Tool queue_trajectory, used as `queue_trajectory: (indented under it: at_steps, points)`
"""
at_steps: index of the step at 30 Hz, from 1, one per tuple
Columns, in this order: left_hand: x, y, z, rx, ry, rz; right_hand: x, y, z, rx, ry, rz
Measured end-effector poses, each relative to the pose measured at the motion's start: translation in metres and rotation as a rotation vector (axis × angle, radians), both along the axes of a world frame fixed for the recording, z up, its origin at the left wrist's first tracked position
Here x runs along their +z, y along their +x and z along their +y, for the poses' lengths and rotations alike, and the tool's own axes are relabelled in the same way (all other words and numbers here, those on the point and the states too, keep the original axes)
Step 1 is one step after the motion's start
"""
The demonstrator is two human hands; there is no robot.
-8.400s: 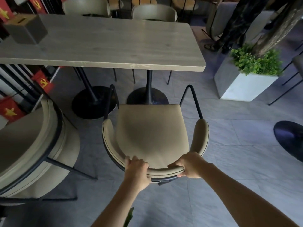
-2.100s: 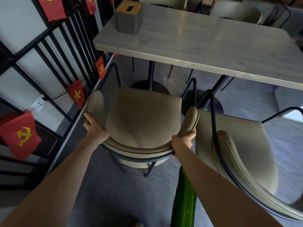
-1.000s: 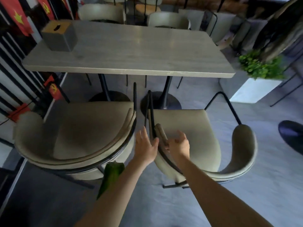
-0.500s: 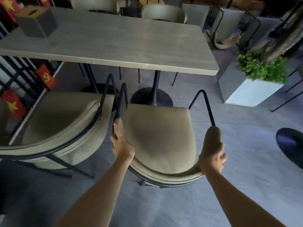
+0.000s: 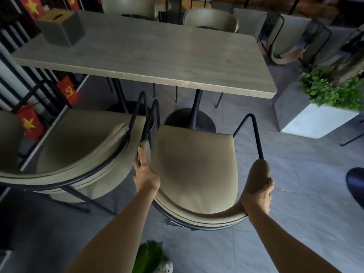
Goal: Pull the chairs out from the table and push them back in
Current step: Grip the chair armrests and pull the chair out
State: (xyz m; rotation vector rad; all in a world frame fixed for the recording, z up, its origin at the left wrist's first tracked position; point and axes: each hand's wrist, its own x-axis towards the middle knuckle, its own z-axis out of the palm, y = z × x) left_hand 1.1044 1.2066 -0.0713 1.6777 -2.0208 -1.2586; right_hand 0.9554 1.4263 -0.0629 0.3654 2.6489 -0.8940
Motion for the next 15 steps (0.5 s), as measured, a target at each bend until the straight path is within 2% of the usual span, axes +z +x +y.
queue_trajectory:
  at_steps: [15]
  points:
    - [-0.001, -0.014, -0.056, -0.056, 0.018, -0.037, -0.002, -0.017, -0.045, 0.059, -0.017, -0.059]
